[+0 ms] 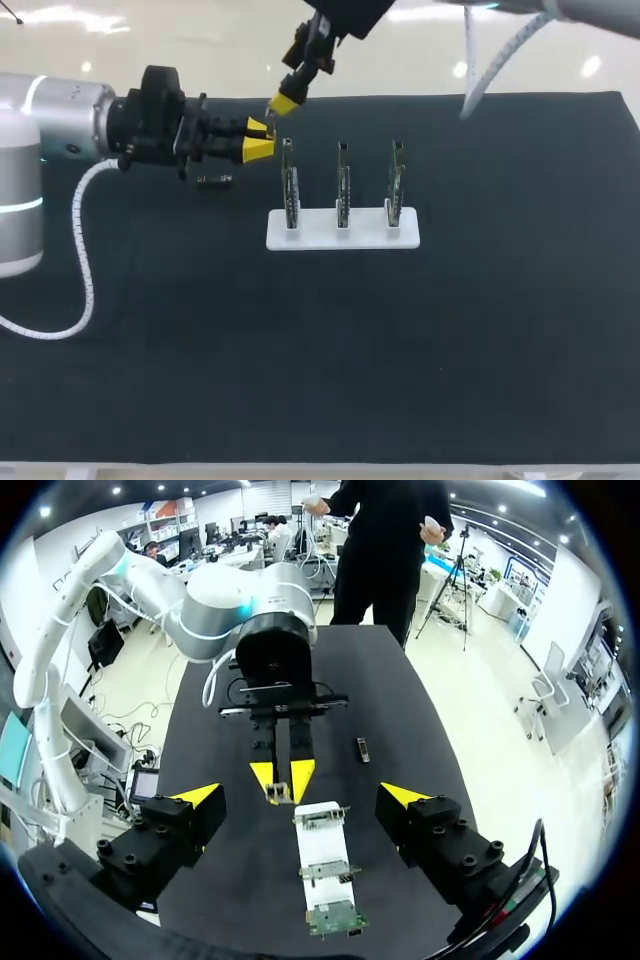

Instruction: Pick up the optical module with the left hand, and insert it into the network port with the right hand.

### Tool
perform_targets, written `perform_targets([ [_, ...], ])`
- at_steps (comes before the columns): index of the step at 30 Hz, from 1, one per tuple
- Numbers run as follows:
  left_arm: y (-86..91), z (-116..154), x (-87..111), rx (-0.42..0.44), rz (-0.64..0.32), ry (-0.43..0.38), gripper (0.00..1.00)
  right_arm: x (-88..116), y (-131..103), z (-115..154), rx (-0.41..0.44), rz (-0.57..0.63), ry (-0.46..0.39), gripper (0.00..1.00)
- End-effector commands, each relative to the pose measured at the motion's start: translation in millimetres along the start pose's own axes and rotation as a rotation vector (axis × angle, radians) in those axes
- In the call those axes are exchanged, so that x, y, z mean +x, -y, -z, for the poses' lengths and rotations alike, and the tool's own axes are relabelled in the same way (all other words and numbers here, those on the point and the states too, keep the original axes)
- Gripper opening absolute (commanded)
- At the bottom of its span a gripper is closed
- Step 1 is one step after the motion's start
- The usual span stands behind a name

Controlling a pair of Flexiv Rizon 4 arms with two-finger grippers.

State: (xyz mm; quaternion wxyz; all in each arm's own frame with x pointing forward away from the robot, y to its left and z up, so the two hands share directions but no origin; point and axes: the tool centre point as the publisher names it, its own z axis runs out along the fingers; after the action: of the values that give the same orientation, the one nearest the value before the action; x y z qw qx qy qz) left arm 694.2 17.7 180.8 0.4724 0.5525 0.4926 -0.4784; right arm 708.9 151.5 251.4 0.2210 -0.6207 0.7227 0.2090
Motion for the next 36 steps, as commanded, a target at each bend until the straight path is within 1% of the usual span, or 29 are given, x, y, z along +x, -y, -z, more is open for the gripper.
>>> perform_targets([
  [1, 0.4, 0, 0.7, -0.002, -0.003, 0.002, 0.00, -2, -5, -10, 0.019, 0.004, 0.001, 1.00],
  [13, 0.4, 0, 0.7, -0.002, -0.003, 0.002, 0.00, 7, -12, -27, 0.038, 0.023, 0.028, 1.00],
  [15, 0.4, 0, 0.7, -0.002, -0.003, 0.002, 0.00, 8, -12, -29, 0.039, 0.024, 0.031, 0.97],
  [16, 0.4, 0, 0.7, -0.002, -0.003, 0.002, 0.00, 9, -12, -30, 0.040, 0.026, 0.033, 0.90],
  [17, 0.4, 0, 0.7, -0.002, -0.003, 0.002, 0.00, 10, -12, -30, 0.041, 0.027, 0.035, 0.87],
  [18, 0.4, 0, 0.7, -0.002, -0.003, 0.002, 0.00, 10, -12, -31, 0.041, 0.028, 0.037, 0.88],
  [20, 0.4, 0, 0.7, -0.002, -0.003, 0.002, 0.00, 11, -13, -31, 0.042, 0.029, 0.040, 0.86],
  [22, 0.4, 0, 0.7, -0.002, -0.003, 0.002, 0.00, 11, -13, -31, 0.042, 0.030, 0.042, 0.82],
  [23, 0.4, 0, 0.7, -0.002, -0.003, 0.002, 0.00, 11, -13, -31, 0.042, 0.030, 0.042, 0.77],
  [25, 0.4, 0, 0.7, -0.002, -0.003, 0.002, 0.00, 10, -14, -32, 0.042, 0.029, 0.043, 0.74],
  [26, 0.4, 0, 0.7, -0.002, -0.003, 0.002, 0.00, 10, -14, -32, 0.042, 0.029, 0.042, 0.66],
  [27, 0.4, 0, 0.7, -0.002, -0.003, 0.002, 0.00, 10, -14, -32, 0.042, 0.028, 0.043, 0.52],
  [28, 0.4, 0, 0.7, -0.002, -0.003, 0.002, 0.00, 10, -15, -32, 0.041, 0.027, 0.044, 0.49],
  [32, 0.4, 0, 0.7, -0.002, -0.003, 0.002, 0.00, 9, -16, -33, 0.041, 0.024, 0.045, 0.37],
  [36, 0.4, 0, 0.7, -0.002, -0.003, 0.002, 0.00, 9, -17, -34, 0.042, 0.024, 0.046, 0.35],
])
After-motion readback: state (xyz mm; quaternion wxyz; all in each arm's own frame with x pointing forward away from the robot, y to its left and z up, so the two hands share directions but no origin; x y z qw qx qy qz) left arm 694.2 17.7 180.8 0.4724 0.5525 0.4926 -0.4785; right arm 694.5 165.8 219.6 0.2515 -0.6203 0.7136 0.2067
